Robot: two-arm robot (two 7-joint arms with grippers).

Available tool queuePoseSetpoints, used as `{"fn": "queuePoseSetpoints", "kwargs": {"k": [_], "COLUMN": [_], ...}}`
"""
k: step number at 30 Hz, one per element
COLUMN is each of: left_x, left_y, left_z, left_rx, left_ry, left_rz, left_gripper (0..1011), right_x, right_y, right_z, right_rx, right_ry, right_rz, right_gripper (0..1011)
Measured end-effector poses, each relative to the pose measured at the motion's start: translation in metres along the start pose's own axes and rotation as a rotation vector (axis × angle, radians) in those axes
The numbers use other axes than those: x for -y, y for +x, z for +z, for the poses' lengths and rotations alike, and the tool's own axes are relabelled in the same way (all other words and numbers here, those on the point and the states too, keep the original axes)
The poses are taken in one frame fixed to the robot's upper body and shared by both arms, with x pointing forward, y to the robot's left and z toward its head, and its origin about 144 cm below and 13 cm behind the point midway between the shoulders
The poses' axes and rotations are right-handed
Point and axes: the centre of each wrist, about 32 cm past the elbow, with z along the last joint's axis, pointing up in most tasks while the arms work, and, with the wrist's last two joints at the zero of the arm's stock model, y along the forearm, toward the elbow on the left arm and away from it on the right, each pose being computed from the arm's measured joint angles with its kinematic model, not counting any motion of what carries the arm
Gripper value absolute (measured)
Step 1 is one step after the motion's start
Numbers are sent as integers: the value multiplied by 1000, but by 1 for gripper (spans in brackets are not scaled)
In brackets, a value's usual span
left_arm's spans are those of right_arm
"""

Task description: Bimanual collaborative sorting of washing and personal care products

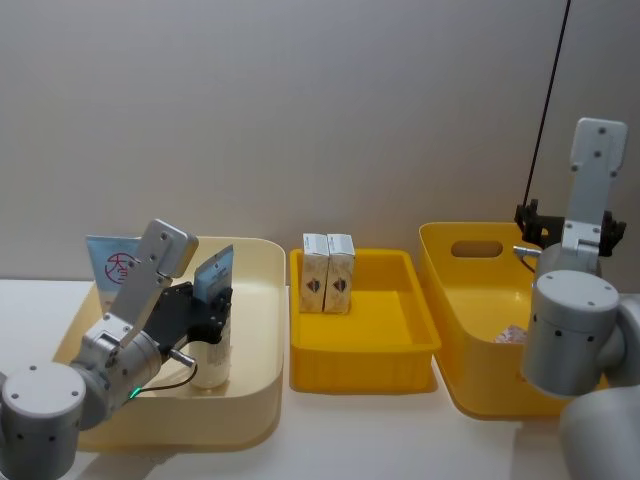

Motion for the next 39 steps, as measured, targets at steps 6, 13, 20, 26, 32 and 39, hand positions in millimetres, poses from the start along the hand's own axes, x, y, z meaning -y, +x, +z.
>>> {"fn": "queuePoseSetpoints", "kwargs": {"k": [6,13,20,26,32,39], "left_x": [0,0,1,1,1,-1], "left_y": [0,1,3,9,15,24], "left_z": [0,0,4,19,43,75], "left_rx": [0,2,9,14,7,-24], "left_ry": [0,0,-19,-68,-134,-221], "left_rz": [0,0,7,21,33,26], "left_gripper": [246,246,245,245,245,245], "right_x": [0,0,0,0,0,0], "right_y": [0,0,0,0,0,0], "right_z": [0,0,0,0,0,0], "right_rx": [0,0,0,0,0,3], "right_ry": [0,0,0,0,0,8], "right_rz": [0,0,0,0,0,3], "right_gripper": [1001,1001,1001,1001,1001,1001]}}
